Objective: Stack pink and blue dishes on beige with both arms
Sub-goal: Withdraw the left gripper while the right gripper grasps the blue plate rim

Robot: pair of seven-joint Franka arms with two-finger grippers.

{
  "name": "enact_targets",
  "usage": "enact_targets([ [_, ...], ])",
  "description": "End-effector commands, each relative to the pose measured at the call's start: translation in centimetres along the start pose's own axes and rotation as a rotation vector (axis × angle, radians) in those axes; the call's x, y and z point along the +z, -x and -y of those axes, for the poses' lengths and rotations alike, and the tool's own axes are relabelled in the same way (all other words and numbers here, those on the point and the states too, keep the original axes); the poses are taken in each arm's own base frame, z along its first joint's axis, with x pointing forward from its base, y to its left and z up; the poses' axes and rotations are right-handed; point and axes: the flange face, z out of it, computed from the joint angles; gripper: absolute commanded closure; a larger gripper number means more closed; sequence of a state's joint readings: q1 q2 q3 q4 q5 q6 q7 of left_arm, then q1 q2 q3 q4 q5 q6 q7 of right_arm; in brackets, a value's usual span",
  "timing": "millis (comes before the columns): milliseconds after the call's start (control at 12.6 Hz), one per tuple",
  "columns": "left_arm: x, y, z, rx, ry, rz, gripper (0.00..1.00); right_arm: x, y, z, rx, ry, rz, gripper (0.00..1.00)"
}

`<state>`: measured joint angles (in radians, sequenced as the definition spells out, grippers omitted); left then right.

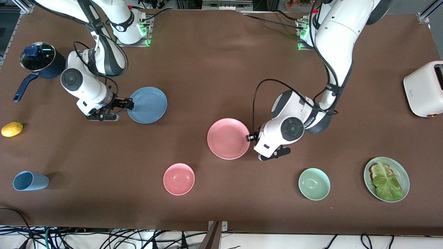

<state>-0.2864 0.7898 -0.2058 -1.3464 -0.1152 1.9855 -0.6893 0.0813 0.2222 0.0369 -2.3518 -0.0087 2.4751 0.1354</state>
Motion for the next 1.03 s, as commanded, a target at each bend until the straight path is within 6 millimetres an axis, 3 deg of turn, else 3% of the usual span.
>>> enact_targets([
  [0,-2.3,-1.3,2.9,0.031,-0.032,0.029,0.0,1.8,1.1,0.8,-0.006,-0.008,-0.021,0.04],
  [318,-6.7,-3.5,9.2,0.088,-0.079,0.061,0.0,3.2,1.1,1.3,-0.016,-0.012,-0.022,0.16],
  [636,-10.6,-5.8,16.2,0.15,-0.101,0.096,0.0,4.2,1.3,1.3,-0.027,-0.013,-0.021,0.37],
  [953,-13.7,-6.7,22.4,0.27,-0.152,0.135,0.0,3.7,1.1,1.2,-0.028,-0.013,-0.027,0.81],
])
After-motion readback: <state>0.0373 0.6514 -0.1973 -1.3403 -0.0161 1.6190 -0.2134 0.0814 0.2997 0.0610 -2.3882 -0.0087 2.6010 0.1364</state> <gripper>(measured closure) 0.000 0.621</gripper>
